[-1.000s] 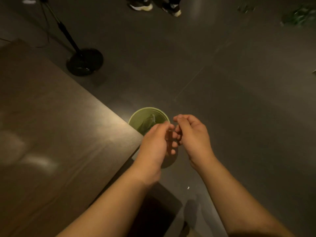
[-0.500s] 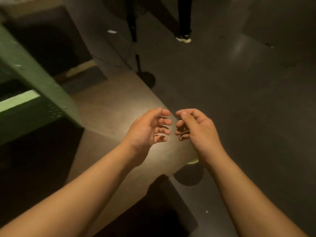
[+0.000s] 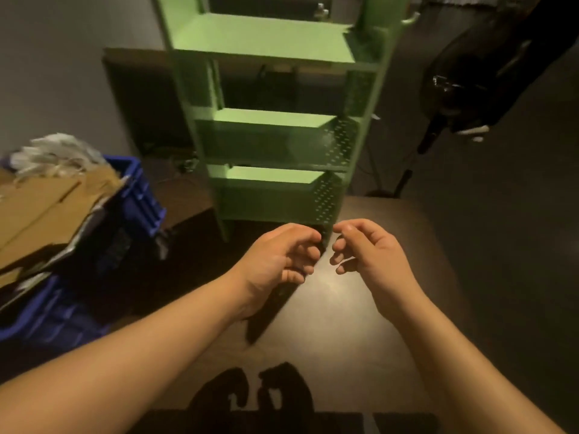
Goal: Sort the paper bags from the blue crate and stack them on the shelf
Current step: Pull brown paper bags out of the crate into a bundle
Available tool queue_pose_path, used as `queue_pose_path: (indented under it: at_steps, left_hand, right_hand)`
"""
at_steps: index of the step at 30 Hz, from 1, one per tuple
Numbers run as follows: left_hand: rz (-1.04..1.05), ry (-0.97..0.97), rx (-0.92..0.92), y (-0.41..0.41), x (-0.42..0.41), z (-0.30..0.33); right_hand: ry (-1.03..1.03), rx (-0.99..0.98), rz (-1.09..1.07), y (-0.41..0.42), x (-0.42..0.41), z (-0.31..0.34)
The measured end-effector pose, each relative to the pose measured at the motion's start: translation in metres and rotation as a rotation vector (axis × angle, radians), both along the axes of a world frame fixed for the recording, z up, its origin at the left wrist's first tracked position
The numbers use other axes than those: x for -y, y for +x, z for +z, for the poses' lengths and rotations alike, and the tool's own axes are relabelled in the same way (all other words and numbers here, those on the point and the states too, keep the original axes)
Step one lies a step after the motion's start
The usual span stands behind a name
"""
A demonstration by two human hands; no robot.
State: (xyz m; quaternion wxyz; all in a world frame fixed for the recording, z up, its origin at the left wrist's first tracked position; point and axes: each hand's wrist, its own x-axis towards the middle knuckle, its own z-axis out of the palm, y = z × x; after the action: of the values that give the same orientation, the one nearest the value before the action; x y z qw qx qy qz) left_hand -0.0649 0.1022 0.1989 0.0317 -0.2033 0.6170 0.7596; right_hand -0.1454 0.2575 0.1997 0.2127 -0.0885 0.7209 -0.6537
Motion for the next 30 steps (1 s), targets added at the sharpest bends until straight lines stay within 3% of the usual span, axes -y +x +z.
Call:
queue_pose_path:
  at_steps: [8,17,20,22,25,30]
  left_hand:
    - [0.235,-0.114,0.053,0.085,0.136,0.011]
    - [0.596,-0.175,0.030,0.181,0.237,0.012]
    - [0.689,-0.301,0.056,0.203,0.267,0.010]
    - [0.724,-0.561,0.115,0.219,0.293,0.008]
    - [0.630,-0.950,0.247,0.235,0.329,0.007]
    - [0.245,-1.072,0.472,0.237,0.358,-0.008]
  right_hand:
    - [0.047,-0.021,0.284,0.045,0.142,0.009]
    - [0.088,0.025,0.472,0.099,0.270,0.019]
    - [0.102,0.013,0.517,0.109,0.302,0.021]
    - [0.134,-0.013,0.546,0.114,0.325,0.022]
    - [0.184,-0.051,0.584,0.119,0.352,0.020]
    - [0.310,-0.094,0.652,0.125,0.392,0.017]
